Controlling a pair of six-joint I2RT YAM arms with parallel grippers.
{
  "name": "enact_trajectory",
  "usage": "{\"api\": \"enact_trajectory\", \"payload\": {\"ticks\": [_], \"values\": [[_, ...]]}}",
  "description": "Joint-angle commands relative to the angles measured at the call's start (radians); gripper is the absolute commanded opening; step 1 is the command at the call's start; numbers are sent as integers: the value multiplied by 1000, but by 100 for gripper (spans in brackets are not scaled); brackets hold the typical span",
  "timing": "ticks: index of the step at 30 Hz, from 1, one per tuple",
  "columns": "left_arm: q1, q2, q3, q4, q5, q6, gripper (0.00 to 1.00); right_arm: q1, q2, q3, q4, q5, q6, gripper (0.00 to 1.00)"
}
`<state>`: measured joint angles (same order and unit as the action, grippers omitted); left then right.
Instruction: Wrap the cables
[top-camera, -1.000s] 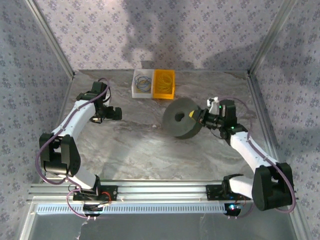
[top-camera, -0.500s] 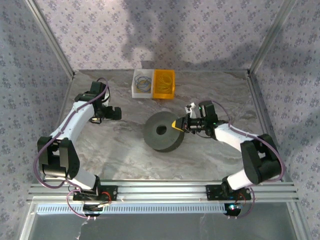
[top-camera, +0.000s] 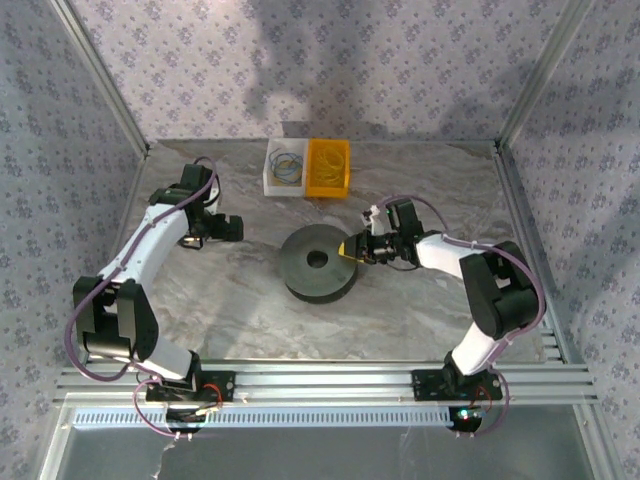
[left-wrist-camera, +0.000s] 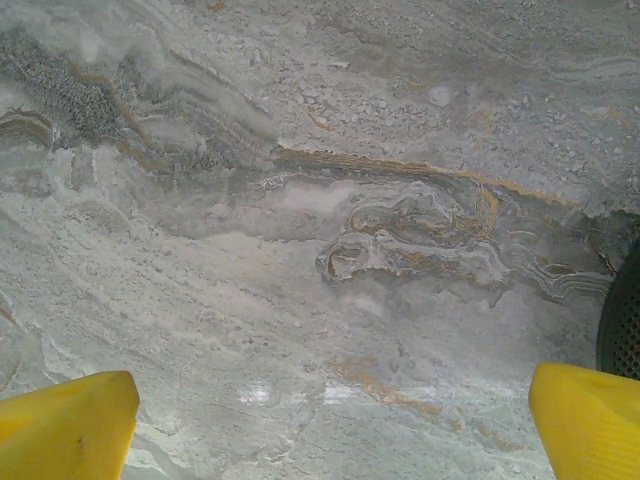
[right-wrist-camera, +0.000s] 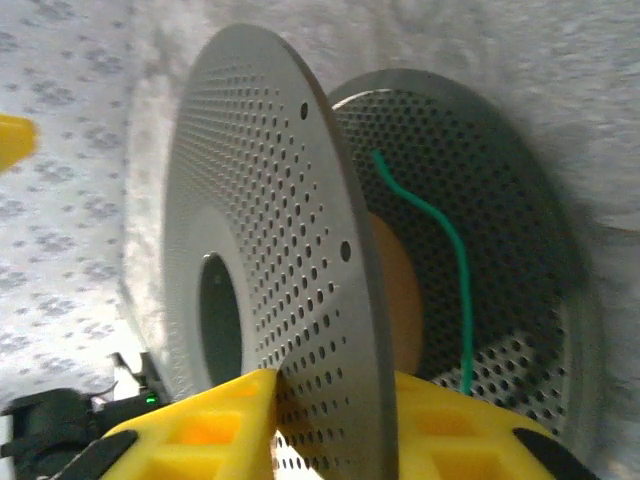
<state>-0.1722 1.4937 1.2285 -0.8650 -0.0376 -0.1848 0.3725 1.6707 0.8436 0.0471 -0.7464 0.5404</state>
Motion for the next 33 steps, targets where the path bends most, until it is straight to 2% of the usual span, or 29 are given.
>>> {"api": "enact_trajectory", "payload": {"ticks": [1,6,9,10,15,25,27,33], "values": [[-4,-19,-7,-20,0,-10,100,7,9,67,-219,153,-156,38],[-4,-14,-4,-17,-2,-5,100,2,-43,191,-390,228,-265,71],[-4,-10,-3,-16,1,-2,100,0,-60,303,-495,285,-331,95],[-4,-9,-2,-17,2,-1,100,0,-58,339,-527,304,-355,100],[-5,-8,3,-20,5,7,100,-1,50,626,-626,378,-460,100],[-4,-32,8,-35,37,5,100,-1,615,1478,-801,390,-556,100],[-4,-39,8,-39,38,5,100,-2,715,1606,-801,388,-565,99],[-5,-40,-11,-22,54,5,100,-15,878,1667,-596,370,-531,97]]}}
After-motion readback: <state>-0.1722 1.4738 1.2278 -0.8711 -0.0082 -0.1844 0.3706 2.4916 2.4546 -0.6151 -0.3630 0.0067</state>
